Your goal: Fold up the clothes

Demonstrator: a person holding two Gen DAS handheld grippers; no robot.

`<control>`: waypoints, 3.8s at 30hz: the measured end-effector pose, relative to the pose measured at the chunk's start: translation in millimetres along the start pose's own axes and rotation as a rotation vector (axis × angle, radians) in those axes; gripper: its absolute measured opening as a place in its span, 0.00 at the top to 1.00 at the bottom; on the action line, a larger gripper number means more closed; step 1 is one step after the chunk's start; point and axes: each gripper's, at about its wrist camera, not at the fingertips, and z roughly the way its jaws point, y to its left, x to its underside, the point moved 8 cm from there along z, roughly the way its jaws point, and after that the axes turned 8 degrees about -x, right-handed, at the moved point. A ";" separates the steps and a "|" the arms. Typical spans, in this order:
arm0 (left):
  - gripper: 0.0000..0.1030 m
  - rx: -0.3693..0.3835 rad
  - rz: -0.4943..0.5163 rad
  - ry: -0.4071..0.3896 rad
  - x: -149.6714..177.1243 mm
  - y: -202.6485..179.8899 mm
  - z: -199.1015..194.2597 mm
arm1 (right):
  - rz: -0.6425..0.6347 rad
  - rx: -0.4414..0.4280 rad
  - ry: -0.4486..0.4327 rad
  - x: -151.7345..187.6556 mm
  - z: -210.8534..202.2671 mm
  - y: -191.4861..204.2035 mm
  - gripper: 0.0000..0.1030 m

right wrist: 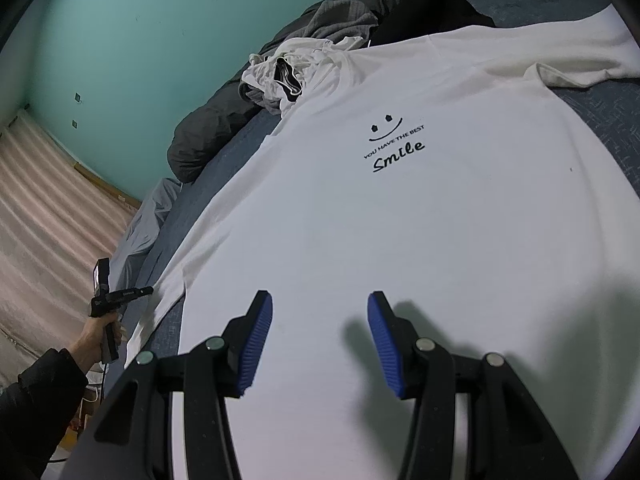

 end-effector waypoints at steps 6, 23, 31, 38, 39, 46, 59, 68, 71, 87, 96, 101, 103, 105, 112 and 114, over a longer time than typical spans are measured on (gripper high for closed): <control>0.95 0.011 -0.036 0.060 15.9 1.4 28.1 | -0.005 0.001 0.007 0.7 1.5 -0.5 0.51; 0.68 0.282 0.005 -0.043 -54.9 -145.9 -37.5 | -0.016 -0.001 0.014 -2.2 -2.5 -4.2 0.51; 0.67 0.368 0.102 0.004 -86.5 -242.5 -9.4 | -0.004 0.010 -0.021 -25.3 -25.3 -23.9 0.51; 0.67 0.357 0.127 0.050 -87.1 -274.3 5.4 | 0.041 0.036 -0.028 -34.6 -36.2 -50.7 0.51; 0.69 0.357 0.136 0.047 -87.7 -277.1 5.7 | 0.045 0.034 -0.027 -34.7 -36.8 -52.0 0.51; 0.94 0.352 0.184 0.010 -86.1 -282.4 -3.4 | 0.036 0.018 -0.007 -31.8 -34.8 -48.5 0.51; 0.95 0.266 0.157 -0.118 -111.0 -269.6 -32.0 | 0.046 0.010 -0.009 -30.2 -35.5 -49.2 0.51; 0.95 0.191 0.182 -0.091 -118.0 -291.1 7.9 | 0.057 0.006 -0.014 -32.4 -37.7 -51.9 0.51; 0.93 0.204 0.149 -0.076 -113.8 -288.4 17.5 | 0.058 0.003 -0.006 -31.7 -36.0 -52.4 0.51; 0.86 0.287 0.042 -0.124 -64.0 -211.3 -79.6 | 0.063 0.004 -0.028 -35.9 -39.8 -52.9 0.51; 0.83 0.382 0.017 -0.012 56.4 -202.9 -104.1 | 0.044 0.017 -0.043 -35.2 -51.1 -51.5 0.51; 0.83 0.393 -0.031 0.028 106.7 -193.4 -122.4 | 0.021 0.022 -0.069 -36.7 -63.2 -45.2 0.51; 0.83 0.389 -0.034 0.023 123.3 -191.4 -132.9 | 0.025 0.023 -0.075 -36.3 -67.4 -43.4 0.51; 0.80 0.389 -0.035 0.010 137.4 -191.6 -145.6 | 0.030 0.024 -0.080 -35.6 -71.7 -41.8 0.51; 0.71 0.405 -0.080 -0.004 184.3 -194.5 -169.7 | 0.074 0.038 -0.135 -29.8 -105.3 -45.2 0.51; 0.71 0.407 -0.093 -0.007 196.0 -197.2 -174.2 | 0.093 0.053 -0.149 -26.2 -115.0 -51.0 0.51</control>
